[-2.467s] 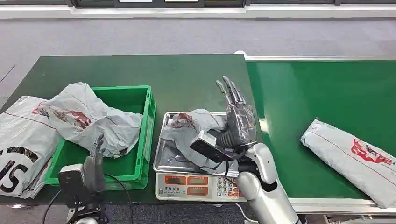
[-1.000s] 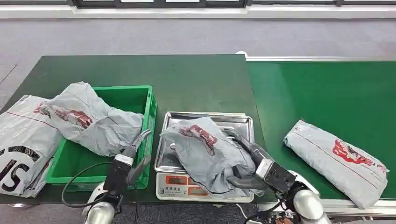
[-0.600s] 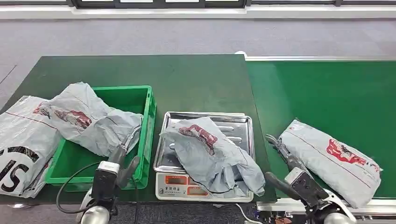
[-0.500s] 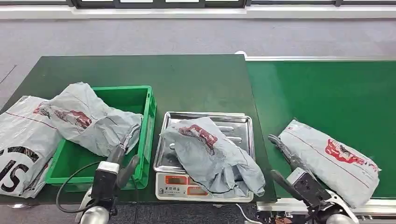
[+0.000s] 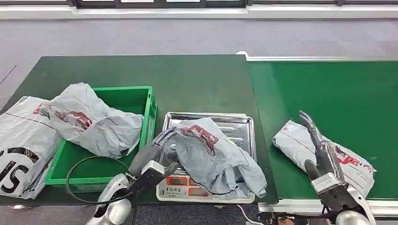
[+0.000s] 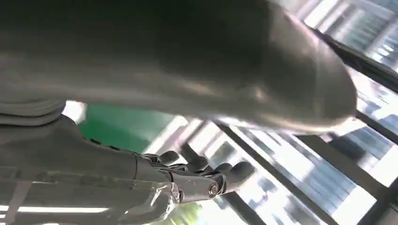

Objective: Moved the parcel from conveyor to table for the left to box.

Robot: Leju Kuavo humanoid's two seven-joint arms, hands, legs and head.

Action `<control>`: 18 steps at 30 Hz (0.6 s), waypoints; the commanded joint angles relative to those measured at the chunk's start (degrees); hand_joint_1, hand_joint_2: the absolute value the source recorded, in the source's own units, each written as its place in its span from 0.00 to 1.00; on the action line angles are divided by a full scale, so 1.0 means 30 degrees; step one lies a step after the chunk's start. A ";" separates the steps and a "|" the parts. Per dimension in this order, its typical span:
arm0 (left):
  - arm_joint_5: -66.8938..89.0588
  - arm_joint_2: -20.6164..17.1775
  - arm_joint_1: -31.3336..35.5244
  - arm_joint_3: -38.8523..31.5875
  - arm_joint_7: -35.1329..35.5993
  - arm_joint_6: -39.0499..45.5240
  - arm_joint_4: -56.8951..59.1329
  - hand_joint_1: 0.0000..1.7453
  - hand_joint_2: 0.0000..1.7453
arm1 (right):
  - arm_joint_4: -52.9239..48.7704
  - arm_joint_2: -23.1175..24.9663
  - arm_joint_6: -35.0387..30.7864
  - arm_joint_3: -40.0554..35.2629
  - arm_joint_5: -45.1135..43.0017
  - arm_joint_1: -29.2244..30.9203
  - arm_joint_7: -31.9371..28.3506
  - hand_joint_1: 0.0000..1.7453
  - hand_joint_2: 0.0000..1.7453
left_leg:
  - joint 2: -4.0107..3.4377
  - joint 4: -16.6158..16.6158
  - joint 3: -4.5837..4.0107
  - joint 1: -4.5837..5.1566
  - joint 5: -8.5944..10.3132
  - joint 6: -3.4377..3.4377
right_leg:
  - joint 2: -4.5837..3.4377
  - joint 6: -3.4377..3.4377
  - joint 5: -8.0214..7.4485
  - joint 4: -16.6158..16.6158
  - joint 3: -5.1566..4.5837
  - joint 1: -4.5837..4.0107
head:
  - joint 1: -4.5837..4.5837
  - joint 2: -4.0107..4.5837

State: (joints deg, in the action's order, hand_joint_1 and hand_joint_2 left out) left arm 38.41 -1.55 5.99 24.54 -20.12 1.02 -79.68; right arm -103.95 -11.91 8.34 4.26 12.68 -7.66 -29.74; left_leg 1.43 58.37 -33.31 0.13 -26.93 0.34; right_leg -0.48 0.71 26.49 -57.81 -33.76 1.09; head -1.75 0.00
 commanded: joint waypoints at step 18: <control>-0.1202 0.3134 0.7130 0.6266 -0.1764 0.0592 1.2210 1.00 1.00 | -0.2427 0.1810 -0.8031 -0.2511 0.2586 0.0361 -0.1927 0.00 1.00 | -0.0038 -0.0034 0.0045 0.0005 0.0015 0.0014 | 0.0015 -0.0011 -0.0034 0.0049 0.0066 0.0002 | 0.0000 0.0000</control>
State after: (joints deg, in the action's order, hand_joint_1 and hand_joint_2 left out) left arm 32.87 5.59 21.47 35.65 -25.07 1.05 -57.81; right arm -114.25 -8.37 -14.67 0.35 20.70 -9.58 -36.52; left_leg 1.49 58.39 -33.30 0.19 -26.92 0.32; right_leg -0.41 0.77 26.46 -57.81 -33.67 1.17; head -1.75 0.00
